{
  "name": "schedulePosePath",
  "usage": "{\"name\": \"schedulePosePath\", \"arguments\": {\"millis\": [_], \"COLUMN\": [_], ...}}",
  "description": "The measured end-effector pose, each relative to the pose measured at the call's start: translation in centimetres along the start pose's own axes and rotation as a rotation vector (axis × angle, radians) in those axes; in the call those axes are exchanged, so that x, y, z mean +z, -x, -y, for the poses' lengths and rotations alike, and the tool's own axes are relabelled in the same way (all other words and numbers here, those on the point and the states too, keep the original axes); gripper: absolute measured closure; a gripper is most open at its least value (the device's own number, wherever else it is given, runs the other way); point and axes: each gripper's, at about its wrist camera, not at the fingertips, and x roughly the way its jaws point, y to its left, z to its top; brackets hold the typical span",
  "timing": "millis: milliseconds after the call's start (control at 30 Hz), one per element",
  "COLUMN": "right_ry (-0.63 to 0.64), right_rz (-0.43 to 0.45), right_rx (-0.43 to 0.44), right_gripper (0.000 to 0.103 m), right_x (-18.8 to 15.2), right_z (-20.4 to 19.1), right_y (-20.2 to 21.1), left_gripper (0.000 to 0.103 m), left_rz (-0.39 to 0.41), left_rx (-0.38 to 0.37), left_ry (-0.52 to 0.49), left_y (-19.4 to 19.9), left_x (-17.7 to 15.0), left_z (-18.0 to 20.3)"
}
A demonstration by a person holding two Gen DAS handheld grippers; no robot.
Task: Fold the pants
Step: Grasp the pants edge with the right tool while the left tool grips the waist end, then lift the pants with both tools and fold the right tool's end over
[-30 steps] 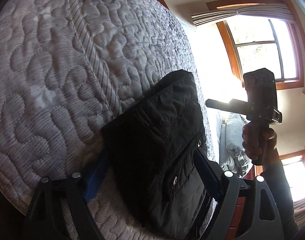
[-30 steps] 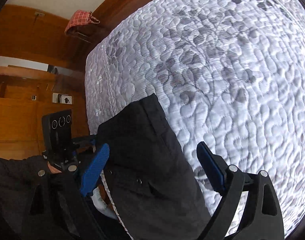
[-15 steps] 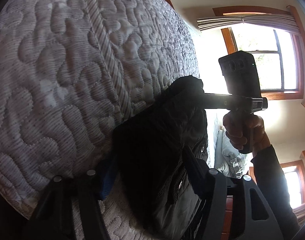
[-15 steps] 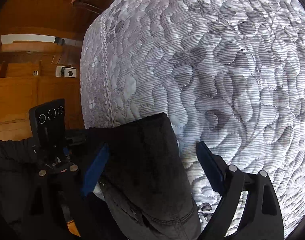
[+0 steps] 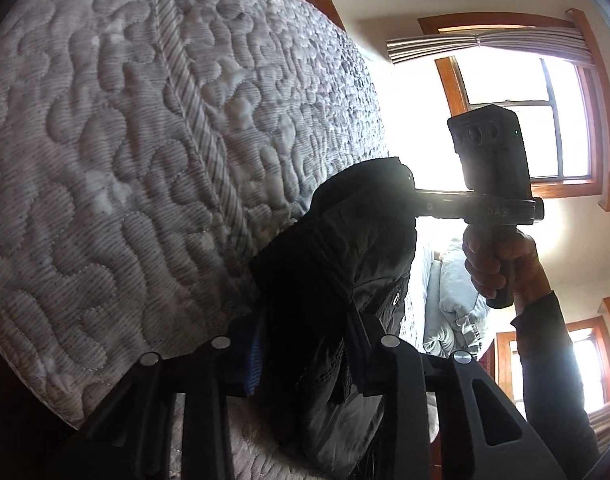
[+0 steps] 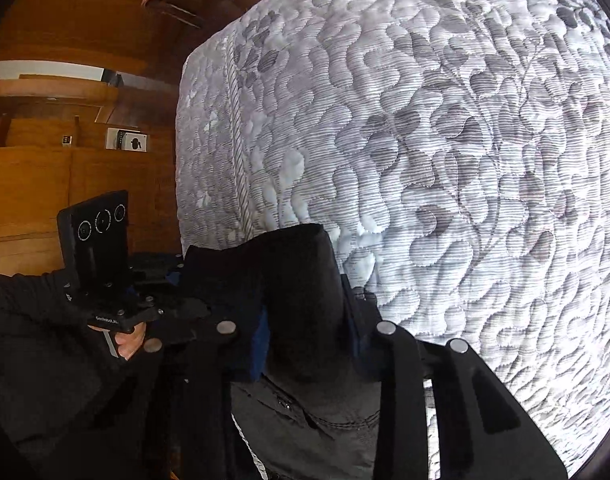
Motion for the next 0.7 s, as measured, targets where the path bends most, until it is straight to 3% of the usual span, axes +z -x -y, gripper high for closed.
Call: {"name": "schedulePosePath", "arguments": {"millis": [267,700], "right_ry": [-0.007,-0.070], "right_rz": [0.064,0.204], "right_rx": [-0.087,-0.213], "right_gripper": [0.075,0.078], "right_x": [-3.9,-14.9], "right_z": [-3.2,-8.2], "right_y": [5.6,14.0], "left_gripper": [0.070,0.070], "left_rz": [0.016,0.019], "left_rx": [0.008,-0.025], "left_ry": [-0.146,-0.402], "left_y": [1.8,4.0], "left_x": [-0.8,-5.4], "left_z": [6.3,17.2]}}
